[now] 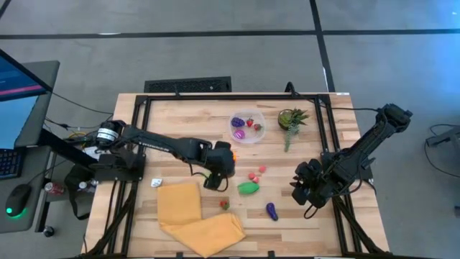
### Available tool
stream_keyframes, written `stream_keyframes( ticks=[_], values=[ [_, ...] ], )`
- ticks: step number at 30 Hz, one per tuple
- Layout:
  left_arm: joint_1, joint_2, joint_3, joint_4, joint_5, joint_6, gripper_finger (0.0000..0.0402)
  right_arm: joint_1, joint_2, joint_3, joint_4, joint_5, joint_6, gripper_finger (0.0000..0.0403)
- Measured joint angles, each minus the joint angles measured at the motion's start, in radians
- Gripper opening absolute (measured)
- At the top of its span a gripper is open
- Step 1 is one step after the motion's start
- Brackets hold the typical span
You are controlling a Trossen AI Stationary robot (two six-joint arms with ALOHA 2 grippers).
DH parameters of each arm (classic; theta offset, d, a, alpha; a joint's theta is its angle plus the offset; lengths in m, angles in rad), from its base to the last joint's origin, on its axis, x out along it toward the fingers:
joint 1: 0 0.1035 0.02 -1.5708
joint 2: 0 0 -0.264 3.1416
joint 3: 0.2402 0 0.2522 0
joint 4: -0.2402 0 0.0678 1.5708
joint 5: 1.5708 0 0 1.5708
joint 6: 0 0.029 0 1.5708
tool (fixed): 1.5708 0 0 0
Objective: Pick and placing Produce into tupperware
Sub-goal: Put the kiwi in the transparent bin
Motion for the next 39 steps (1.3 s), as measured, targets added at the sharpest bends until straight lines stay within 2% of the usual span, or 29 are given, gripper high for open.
stream_keyframes(
  ticks=[10, 17, 29, 39],
  values=[
    [0.150, 0.000, 0.074, 0.089, -0.048, 0.092, 0.0245, 0.000, 0.000, 0.000, 0.001, 0.044, 0.000, 0.0156],
    [0.260, 0.000, 0.076, 0.213, 0.000, 0.101, 0.0245, 0.000, 0.000, 0.000, 0.004, 0.068, 0.010, 0.0155],
    [0.423, 0.000, 0.076, 0.320, 0.045, 0.108, 0.0245, -0.003, 0.000, 0.000, 0.005, 0.134, 0.091, 0.0152],
    [0.479, 0.026, 0.076, 0.447, 0.104, 0.095, 0.0245, -0.053, 0.000, 0.000, 0.014, 0.150, 0.114, 0.0153]
  ],
)
